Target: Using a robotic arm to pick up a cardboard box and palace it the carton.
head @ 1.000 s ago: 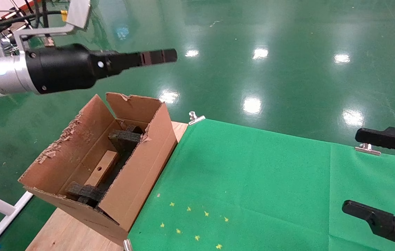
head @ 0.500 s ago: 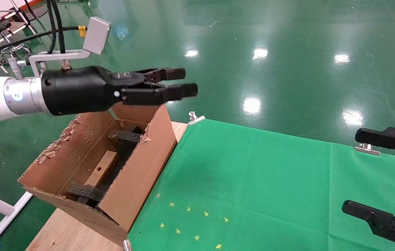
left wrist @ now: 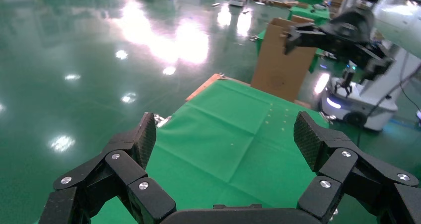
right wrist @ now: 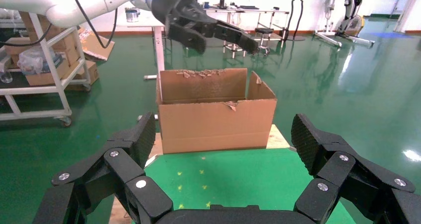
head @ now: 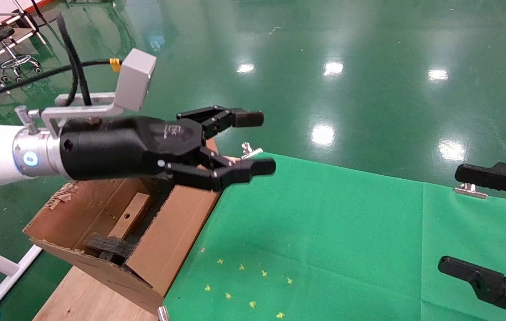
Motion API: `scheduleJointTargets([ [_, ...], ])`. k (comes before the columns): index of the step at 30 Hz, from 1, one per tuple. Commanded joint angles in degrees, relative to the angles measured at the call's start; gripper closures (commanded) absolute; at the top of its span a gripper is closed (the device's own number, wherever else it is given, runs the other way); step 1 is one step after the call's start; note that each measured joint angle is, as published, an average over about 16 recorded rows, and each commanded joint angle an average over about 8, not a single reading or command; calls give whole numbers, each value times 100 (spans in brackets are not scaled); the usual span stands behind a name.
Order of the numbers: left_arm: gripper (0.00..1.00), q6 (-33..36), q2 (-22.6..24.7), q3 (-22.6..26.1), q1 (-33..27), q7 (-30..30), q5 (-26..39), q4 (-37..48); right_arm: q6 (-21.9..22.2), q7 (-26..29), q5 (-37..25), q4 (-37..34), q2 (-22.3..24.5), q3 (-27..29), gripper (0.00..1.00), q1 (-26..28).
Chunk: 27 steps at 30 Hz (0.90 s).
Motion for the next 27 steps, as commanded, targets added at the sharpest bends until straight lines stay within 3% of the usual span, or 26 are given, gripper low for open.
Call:
scheduleJointTargets([
  [1,0,0,-7,-91,150,106,-45,-180,0,0,0,0,0,0,0,0],
  [18,0,2,-66,-808,1338,942,-399,-1602,1,0,0,-1,0,0,0,-1],
  [27,0,1,-73,-887,1463,1003,-448,-1745,2,0,1,-2,1,0,0,-1],
])
